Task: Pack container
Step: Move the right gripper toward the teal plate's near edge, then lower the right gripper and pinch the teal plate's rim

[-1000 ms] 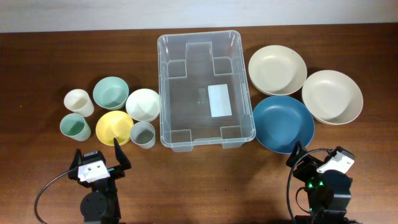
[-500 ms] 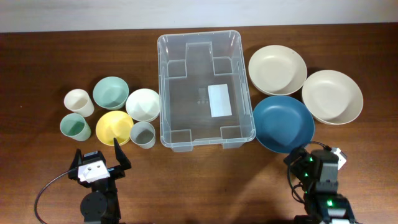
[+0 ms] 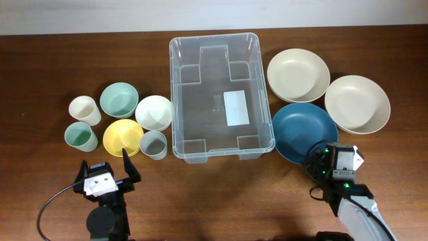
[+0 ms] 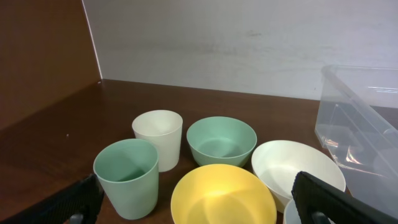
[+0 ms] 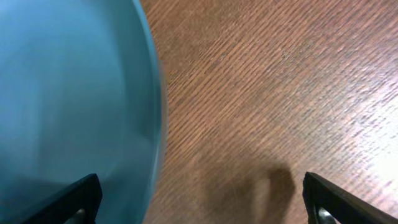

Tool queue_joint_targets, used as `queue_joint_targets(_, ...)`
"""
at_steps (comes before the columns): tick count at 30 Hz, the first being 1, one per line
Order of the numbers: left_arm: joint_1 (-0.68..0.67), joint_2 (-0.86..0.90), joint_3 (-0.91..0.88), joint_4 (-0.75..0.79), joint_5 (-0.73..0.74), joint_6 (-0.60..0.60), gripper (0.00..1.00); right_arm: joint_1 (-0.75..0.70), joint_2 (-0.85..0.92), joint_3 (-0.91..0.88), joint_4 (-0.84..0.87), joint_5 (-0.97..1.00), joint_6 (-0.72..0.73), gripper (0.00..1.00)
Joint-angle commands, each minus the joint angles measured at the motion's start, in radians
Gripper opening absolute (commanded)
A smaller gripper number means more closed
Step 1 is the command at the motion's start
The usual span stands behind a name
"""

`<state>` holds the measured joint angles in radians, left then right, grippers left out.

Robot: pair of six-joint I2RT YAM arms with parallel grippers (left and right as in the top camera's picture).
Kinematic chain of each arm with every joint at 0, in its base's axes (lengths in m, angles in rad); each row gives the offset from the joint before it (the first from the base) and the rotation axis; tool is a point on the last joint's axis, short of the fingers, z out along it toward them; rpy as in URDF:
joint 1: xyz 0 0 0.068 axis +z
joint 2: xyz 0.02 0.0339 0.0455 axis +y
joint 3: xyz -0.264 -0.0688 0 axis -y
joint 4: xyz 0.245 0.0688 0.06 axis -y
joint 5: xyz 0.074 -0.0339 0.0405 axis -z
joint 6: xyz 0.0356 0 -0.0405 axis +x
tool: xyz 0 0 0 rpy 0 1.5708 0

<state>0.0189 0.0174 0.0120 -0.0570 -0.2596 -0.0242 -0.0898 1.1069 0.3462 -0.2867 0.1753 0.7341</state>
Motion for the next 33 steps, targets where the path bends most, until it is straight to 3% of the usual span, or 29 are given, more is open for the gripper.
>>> queue_joint_targets(1,-0.003,-0.004,-0.002,-0.004,-0.007,-0.01,1.0,0.003,0.005,0.022,0.008,0.016,0.016,0.99)
queue_joint_targets(13,-0.003,-0.004,-0.002,-0.004,-0.007,-0.01,1.0,0.003,0.003,0.027,0.048,0.015,0.035,1.0)
queue_joint_targets(18,-0.003,-0.004,-0.002,-0.004,-0.007,-0.01,0.99,0.003,0.003,0.027,0.079,-0.013,0.035,0.88)
queue_joint_targets(24,-0.003,-0.004,-0.002,-0.004,-0.007,-0.01,0.99,0.003,0.003,0.027,0.078,-0.014,0.034,0.86)
queue_joint_targets(31,-0.003,-0.004,-0.002,-0.004,-0.007,-0.01,1.0,0.003,0.012,0.027,0.078,-0.013,0.034,0.77)
queue_joint_targets(33,-0.003,-0.004,-0.002,-0.004,-0.007,-0.01,0.99,0.003,0.018,0.027,0.079,-0.013,0.035,0.7)
